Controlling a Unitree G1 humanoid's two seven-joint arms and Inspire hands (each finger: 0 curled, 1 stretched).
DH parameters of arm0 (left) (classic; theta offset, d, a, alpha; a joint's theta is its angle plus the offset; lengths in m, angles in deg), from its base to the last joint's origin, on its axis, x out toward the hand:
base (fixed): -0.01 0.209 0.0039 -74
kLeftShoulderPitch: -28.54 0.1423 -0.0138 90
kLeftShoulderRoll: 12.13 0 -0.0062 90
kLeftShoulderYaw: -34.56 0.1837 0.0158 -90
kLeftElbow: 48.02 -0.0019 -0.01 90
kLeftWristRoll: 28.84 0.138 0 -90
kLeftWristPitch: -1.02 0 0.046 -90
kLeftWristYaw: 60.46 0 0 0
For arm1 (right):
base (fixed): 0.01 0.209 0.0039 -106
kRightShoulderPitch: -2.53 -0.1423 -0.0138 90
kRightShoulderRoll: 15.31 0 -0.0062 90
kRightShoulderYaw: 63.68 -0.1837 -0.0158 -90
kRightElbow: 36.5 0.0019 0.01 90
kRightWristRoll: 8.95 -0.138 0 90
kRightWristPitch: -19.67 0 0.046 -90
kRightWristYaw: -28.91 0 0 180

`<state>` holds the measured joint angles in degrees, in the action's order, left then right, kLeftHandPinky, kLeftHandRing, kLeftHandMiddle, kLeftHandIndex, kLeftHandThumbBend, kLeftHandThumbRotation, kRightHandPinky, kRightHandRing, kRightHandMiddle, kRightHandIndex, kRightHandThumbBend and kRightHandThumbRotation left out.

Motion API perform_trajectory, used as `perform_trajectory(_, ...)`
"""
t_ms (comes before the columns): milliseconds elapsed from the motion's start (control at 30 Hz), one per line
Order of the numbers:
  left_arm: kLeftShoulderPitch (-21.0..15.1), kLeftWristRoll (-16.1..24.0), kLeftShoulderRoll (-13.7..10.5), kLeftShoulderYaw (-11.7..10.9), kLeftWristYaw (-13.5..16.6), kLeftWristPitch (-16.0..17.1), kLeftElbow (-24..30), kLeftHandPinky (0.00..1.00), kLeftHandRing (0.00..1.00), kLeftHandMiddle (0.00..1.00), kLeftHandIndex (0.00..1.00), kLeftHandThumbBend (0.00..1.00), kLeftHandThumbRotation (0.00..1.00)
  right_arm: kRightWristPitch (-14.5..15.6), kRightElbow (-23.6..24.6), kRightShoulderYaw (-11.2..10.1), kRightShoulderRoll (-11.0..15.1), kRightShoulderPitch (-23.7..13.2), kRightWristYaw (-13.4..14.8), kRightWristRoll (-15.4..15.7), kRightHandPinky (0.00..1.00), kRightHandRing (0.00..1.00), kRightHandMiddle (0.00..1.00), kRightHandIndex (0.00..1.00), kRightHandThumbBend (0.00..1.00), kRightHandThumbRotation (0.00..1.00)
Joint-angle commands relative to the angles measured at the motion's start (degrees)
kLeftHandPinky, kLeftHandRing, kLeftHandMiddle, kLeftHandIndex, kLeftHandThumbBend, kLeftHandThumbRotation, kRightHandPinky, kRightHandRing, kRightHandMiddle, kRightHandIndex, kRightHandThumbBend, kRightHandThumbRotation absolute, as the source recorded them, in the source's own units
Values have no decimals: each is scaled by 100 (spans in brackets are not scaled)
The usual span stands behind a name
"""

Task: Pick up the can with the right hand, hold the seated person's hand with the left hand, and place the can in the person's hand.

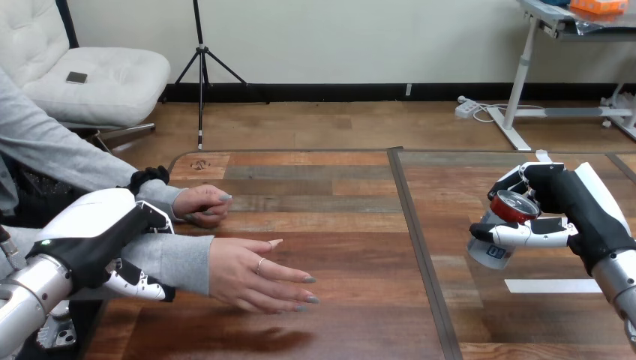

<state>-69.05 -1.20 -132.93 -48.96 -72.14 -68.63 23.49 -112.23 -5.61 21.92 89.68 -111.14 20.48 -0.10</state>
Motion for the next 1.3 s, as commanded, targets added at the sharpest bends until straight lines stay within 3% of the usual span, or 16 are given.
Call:
perform_trajectory(0,-511,-91,-14,-354,269,60,352,29,34,42,45,63,0,-77,308,-106,52,-354,36,-169,19,23,32,43,79,0)
perform_trajectory(333,-530,-136,84,-353,262,-8,427,28,33,41,45,63,0,-107,305,-102,38,-370,11,-183,18,23,32,43,78,0)
perform_trajectory(833,-602,-54,175,-297,281,-74,490,30,35,42,45,62,0,-177,268,-76,59,-408,9,-140,26,31,38,43,78,0)
perform_trajectory(1267,-659,-106,319,-299,306,-162,540,28,33,41,44,62,0,-193,333,-44,50,-422,57,-75,25,30,38,43,78,0)
